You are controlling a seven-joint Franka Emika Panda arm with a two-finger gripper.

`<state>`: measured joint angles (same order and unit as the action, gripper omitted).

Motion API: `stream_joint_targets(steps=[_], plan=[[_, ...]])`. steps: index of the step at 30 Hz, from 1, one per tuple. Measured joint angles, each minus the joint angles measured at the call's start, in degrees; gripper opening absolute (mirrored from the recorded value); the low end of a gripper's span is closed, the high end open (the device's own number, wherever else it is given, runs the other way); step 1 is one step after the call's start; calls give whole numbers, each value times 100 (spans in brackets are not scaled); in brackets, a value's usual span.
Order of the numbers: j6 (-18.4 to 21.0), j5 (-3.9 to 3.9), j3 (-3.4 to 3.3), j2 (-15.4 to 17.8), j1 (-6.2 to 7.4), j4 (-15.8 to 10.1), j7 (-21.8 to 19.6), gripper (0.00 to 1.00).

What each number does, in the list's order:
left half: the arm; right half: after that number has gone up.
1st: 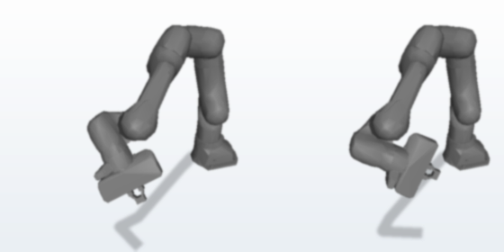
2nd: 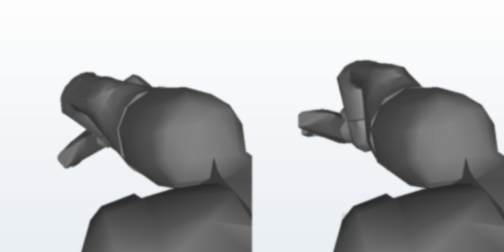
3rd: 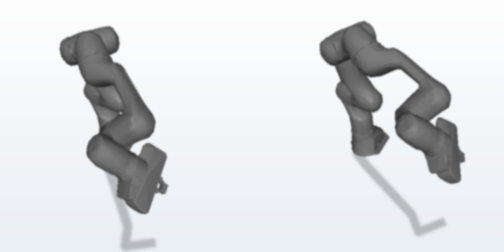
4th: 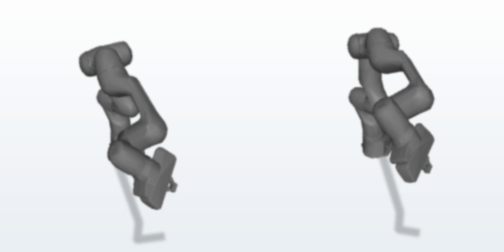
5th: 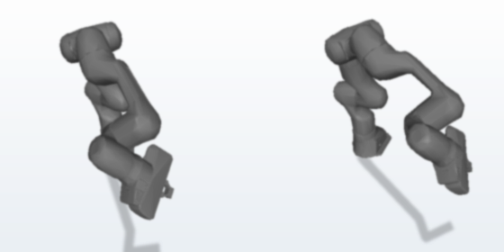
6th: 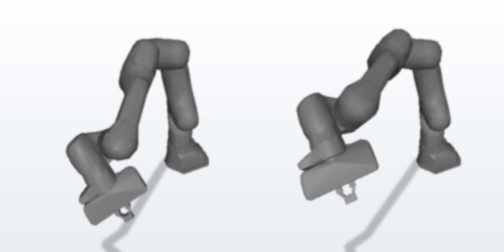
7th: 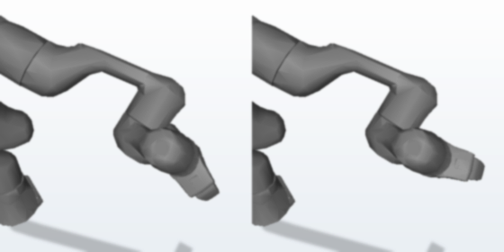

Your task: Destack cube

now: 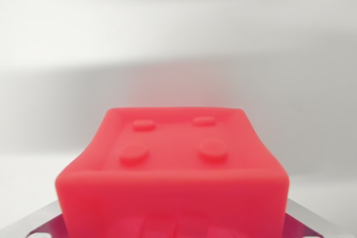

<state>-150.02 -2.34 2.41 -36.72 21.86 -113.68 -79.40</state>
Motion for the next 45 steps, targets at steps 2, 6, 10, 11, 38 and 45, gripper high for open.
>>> stream_joint_targets(steps=[2, 6, 10, 11, 38, 45], plan=[[-36, 0, -4, -49, 4, 18, 0, 0], [-90, 0, -14, -123, 14, 38, 0, 0], [-139, 0, -22, -195, 22, 65, 0, 0], [-150, 0, -23, -212, 23, 72, 0, 0], [-191, 0, -38, -284, 39, 103, 0, 100], [-191, 0, -38, -284, 39, 104, 0, 100]])
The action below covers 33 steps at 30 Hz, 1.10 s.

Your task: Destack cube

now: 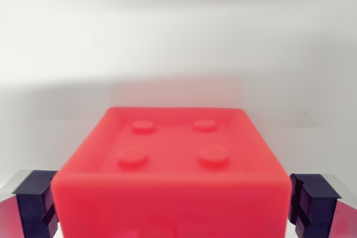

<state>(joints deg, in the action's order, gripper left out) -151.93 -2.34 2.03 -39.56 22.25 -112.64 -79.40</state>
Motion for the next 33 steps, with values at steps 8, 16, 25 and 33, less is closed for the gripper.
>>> stream_joint_targets(steps=[8, 16, 25, 33], plan=[[0, 0, 0, 0, 0, 0, 0, 100], [15, 0, 0, 32, 0, -6, 0, 100], [156, 0, 0, 264, 0, -81, 0, 100], [376, 9, 6, 560, 0, -157, 2, 100]])
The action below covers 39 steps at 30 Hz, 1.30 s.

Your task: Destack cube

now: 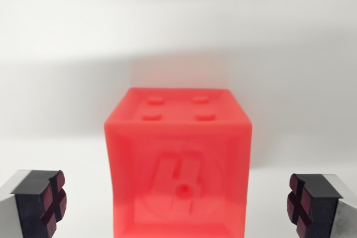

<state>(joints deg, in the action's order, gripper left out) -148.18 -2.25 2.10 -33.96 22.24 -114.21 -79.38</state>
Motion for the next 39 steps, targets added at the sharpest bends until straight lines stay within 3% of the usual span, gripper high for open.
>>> stream_joint_targets(steps=[23, 39], plan=[[951, 71, 17, 1067, -6, -99, 45, 100], [1761, 114, 19, 1703, -6, 70, 75, 100]])
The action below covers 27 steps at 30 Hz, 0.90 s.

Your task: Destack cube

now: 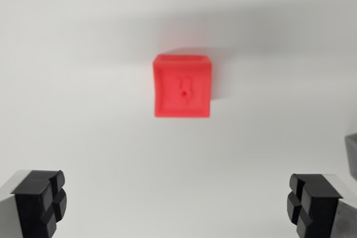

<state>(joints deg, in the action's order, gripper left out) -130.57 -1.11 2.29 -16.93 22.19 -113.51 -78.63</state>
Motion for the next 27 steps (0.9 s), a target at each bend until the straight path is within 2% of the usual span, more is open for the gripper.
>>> stream_joint_targets(steps=[14, 27], plan=[[653, 19, 1, 382, 0, 279, 13, 100], [1066, 31, 2, 558, 0, 514, 20, 100]])
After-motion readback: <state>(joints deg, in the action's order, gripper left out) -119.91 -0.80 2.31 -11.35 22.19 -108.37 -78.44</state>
